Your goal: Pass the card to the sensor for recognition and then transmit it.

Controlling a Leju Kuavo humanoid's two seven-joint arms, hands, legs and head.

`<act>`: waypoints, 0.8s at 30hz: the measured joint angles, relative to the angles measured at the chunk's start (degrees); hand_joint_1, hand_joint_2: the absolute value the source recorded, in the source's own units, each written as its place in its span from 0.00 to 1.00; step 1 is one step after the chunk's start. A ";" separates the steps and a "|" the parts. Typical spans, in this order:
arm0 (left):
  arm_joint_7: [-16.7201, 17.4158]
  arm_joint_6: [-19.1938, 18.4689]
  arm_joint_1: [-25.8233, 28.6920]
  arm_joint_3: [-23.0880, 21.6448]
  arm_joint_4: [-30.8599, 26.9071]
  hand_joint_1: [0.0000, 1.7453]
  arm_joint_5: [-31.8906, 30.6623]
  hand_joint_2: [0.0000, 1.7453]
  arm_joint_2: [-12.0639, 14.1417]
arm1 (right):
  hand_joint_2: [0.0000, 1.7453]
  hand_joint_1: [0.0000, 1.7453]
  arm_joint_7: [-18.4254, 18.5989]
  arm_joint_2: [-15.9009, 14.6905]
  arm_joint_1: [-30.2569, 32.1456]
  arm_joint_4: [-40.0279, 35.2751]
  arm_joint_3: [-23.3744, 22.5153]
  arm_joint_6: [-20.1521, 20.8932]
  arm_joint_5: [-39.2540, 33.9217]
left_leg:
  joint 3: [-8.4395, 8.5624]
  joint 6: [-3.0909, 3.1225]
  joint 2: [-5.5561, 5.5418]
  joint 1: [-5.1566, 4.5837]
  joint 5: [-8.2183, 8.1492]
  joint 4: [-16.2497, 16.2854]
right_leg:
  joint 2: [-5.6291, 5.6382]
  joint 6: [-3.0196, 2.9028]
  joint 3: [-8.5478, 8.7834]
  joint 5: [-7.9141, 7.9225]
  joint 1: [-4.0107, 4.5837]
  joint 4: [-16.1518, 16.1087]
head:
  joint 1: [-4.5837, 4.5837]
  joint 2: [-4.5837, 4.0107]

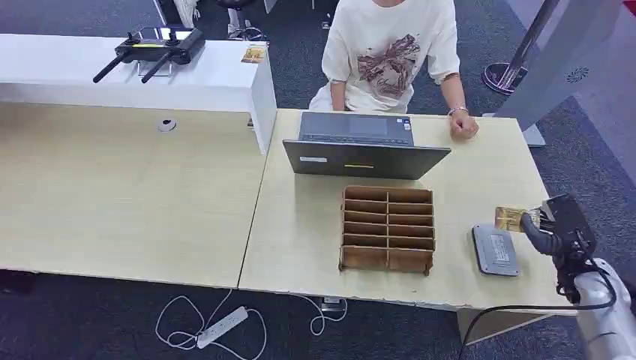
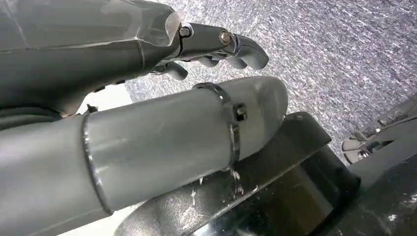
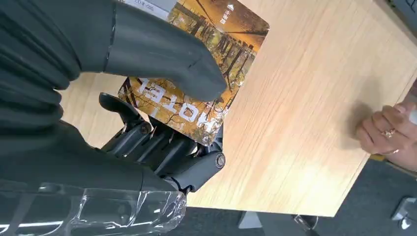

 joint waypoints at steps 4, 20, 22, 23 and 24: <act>0.00 0.02 0.01 0.00 0.00 0.00 0.04 0.00 0.00 | 1.00 1.00 0.02 0.20 -0.02 0.02 0.00 0.97 0.74 | 0.00 0.00 0.00 0.00 0.00 0.00 | 0.00 0.00 0.00 0.00 0.00 0.00 | 0.02 0.00; 0.00 0.00 0.01 0.00 0.00 0.00 -0.02 0.00 -0.02 | 1.00 1.00 1.86 0.63 -0.09 1.16 0.66 0.07 5.07 | 0.01 0.00 0.01 0.00 0.00 0.00 | 0.01 0.00 -0.01 0.00 0.00 0.00 | 0.02 0.00; 0.00 0.00 0.01 0.00 0.00 0.00 -0.02 0.00 -0.02 | 1.00 1.00 1.90 0.72 -0.10 1.25 0.66 0.07 5.40 | 0.01 0.00 0.01 0.00 0.00 0.00 | 0.01 0.00 0.00 0.00 0.00 0.00 | 0.02 0.00; 0.02 0.00 0.01 0.00 0.00 0.00 -0.02 0.00 -0.02 | 1.00 1.00 1.97 0.81 -0.09 1.29 0.66 0.11 5.92 | 0.01 0.00 0.01 0.00 0.00 0.00 | 0.01 0.00 0.00 0.00 0.00 0.00 | 0.00 0.00; 0.08 -0.02 0.01 0.00 0.00 0.00 -0.02 0.00 -0.02 | 1.00 1.00 1.99 0.87 -0.09 1.31 0.66 0.18 6.07 | 0.01 0.00 0.01 0.00 0.00 0.00 | 0.01 0.00 -0.01 0.00 0.00 0.00 | 0.02 0.00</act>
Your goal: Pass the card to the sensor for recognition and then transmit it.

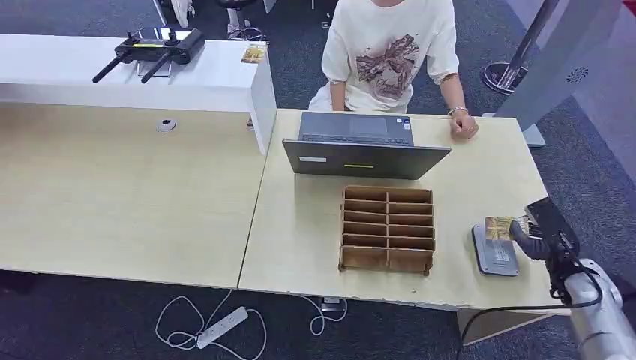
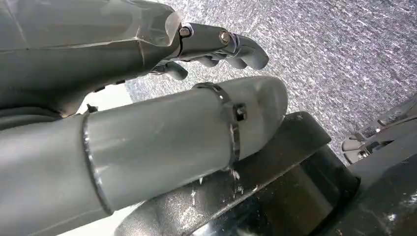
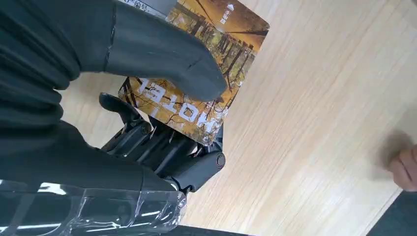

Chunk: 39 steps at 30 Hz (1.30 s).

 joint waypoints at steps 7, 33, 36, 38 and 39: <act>0.18 -0.02 -0.01 0.00 0.00 0.00 0.18 0.00 0.00 | 1.00 1.00 0.17 0.55 -0.12 0.48 0.00 0.70 0.94 | -0.01 0.00 0.00 0.00 0.00 0.00 | 0.00 0.00 0.01 0.00 0.00 0.00 | 0.00 0.00; 0.48 -0.07 -0.03 0.00 0.00 0.00 -0.22 0.00 0.00 | 1.00 1.00 2.84 0.79 -1.04 3.06 0.55 -1.38 4.44 | 0.01 0.00 0.01 0.00 0.00 0.00 | 0.01 0.00 0.00 0.00 0.00 0.00 | -0.02 0.00; 0.70 -0.09 -0.03 0.00 0.00 0.00 -0.50 0.00 0.00 | 1.00 1.00 2.82 0.79 -0.97 3.06 0.55 -1.40 4.35 | 0.02 0.00 0.01 0.00 0.00 0.00 | 0.01 0.00 -0.01 0.00 0.00 -0.01 | 0.00 0.00; 0.75 -0.11 -0.06 0.00 0.00 0.00 -0.94 0.00 0.00 | 1.00 1.00 2.84 0.76 -0.80 3.06 0.55 -1.44 4.55 | 0.02 0.00 0.01 0.00 0.00 0.00 | 0.01 0.00 0.00 0.00 0.00 -0.01 | 0.00 0.00; 0.77 -0.11 -0.07 0.00 0.00 0.00 -1.05 0.00 0.00 | 1.00 1.00 2.86 0.76 -0.74 3.06 0.55 -1.42 4.85 | 0.02 0.00 0.01 0.00 0.00 0.00 | 0.01 0.00 0.00 0.00 0.00 -0.01 | -0.02 0.00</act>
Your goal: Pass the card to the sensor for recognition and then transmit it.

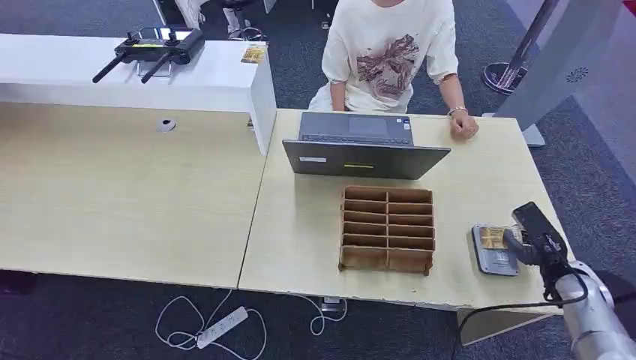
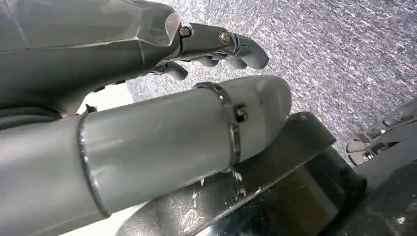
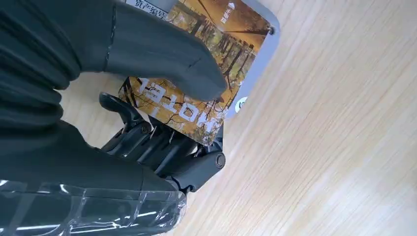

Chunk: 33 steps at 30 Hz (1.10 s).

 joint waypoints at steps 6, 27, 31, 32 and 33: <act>0.00 -0.11 -0.08 0.00 0.00 0.00 -0.42 0.00 0.00 | 1.00 1.00 -0.52 0.00 0.34 -0.07 -0.11 0.17 0.37 | 0.00 0.00 0.00 0.00 0.00 0.00 | 0.00 0.00 0.00 0.00 0.00 0.00 | 0.02 0.00; 0.02 -0.33 -0.26 0.00 0.00 0.00 -0.88 0.00 0.00 | 1.00 1.00 3.22 0.00 -0.17 -0.09 0.59 -1.88 8.42 | 0.02 0.00 0.01 0.00 0.00 0.00 | 0.01 0.00 0.03 0.00 0.00 0.00 | 0.02 0.00; 0.13 -0.46 -0.41 0.00 0.00 0.00 -0.98 0.00 -0.04 | 1.00 1.00 5.27 0.00 -0.70 -0.07 2.10 -4.64 11.83 | 0.06 0.00 0.00 0.00 0.00 0.00 | -0.01 0.00 0.08 0.00 0.00 0.00 | 0.00 0.00; 0.15 -0.48 -0.41 0.00 0.00 0.00 -1.03 0.00 -0.04 | 1.00 1.00 5.33 0.00 -0.70 -0.09 2.34 -4.90 11.94 | 0.06 0.00 -0.01 0.00 0.00 0.00 | -0.01 0.00 0.09 0.00 0.00 0.00 | 0.02 0.00; 0.15 -0.50 -0.41 0.00 0.00 0.00 -1.12 0.00 -0.04 | 1.00 1.00 5.31 0.00 -0.69 -0.11 2.47 -4.94 12.04 | 0.07 0.00 -0.01 0.00 0.00 0.00 | -0.01 0.00 0.10 0.00 0.00 0.00 | 0.02 0.00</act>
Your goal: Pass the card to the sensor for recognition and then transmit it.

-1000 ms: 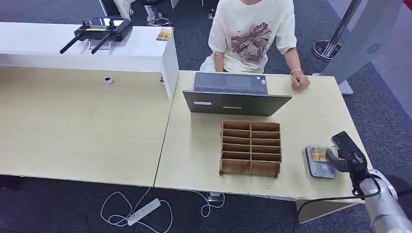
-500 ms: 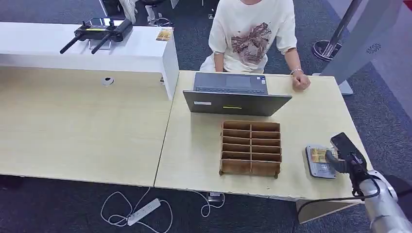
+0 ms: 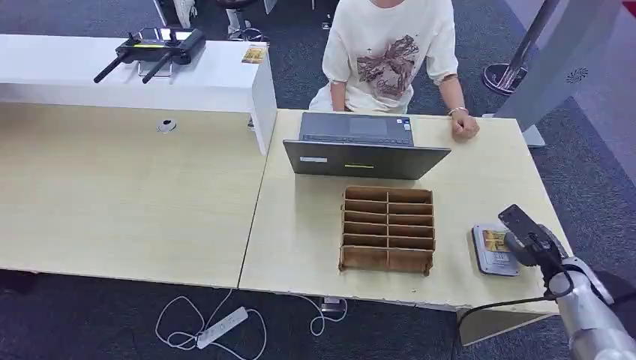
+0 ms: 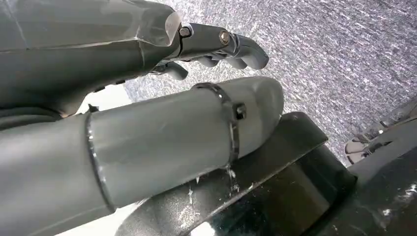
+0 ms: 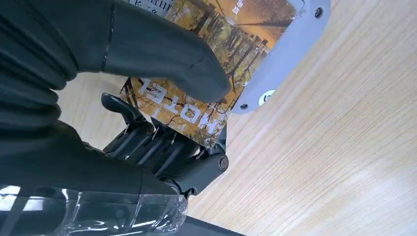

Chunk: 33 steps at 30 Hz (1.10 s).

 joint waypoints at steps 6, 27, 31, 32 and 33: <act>0.00 -0.09 -0.04 0.00 0.00 0.00 -0.22 0.00 0.00 | 1.00 1.00 -0.24 0.00 0.09 -0.18 0.00 0.24 -0.48 | 0.02 0.00 0.01 0.00 0.00 0.00 | 0.02 0.00 0.00 0.00 0.00 0.00 | 0.00 0.00; -0.83 -0.59 -0.03 0.00 0.00 0.00 0.00 0.00 0.11 | 1.00 1.00 -13.81 1.05 2.19 -3.52 -8.28 10.16 -19.13 | -0.01 0.00 -0.01 0.00 0.00 0.00 | 0.00 0.00 -0.02 0.00 0.00 0.00 | -0.02 0.00; -0.85 -0.59 -0.04 0.00 0.00 0.00 -0.31 0.00 0.11 | 1.00 1.00 -15.83 1.57 2.55 -4.90 -10.03 10.32 -22.01 | -0.01 0.00 -0.01 0.00 0.00 0.00 | 0.01 0.00 -0.02 0.00 0.00 0.00 | -0.02 0.00; -0.85 -0.59 -0.04 0.00 0.00 0.00 -0.42 0.00 0.11 | 1.00 1.00 -16.26 1.68 2.69 -5.18 -10.32 10.43 -22.62 | -0.01 0.00 -0.01 0.00 0.00 0.00 | 0.01 0.00 -0.02 0.00 0.00 0.00 | 0.00 0.00; -0.85 -0.59 -0.04 0.00 0.00 0.00 -0.50 0.00 0.11 | 1.00 1.00 -16.74 1.86 2.92 -5.69 -10.75 10.60 -23.30 | -0.01 0.00 -0.01 0.00 0.00 0.00 | 0.00 0.00 -0.02 0.00 0.00 0.00 | -0.02 0.00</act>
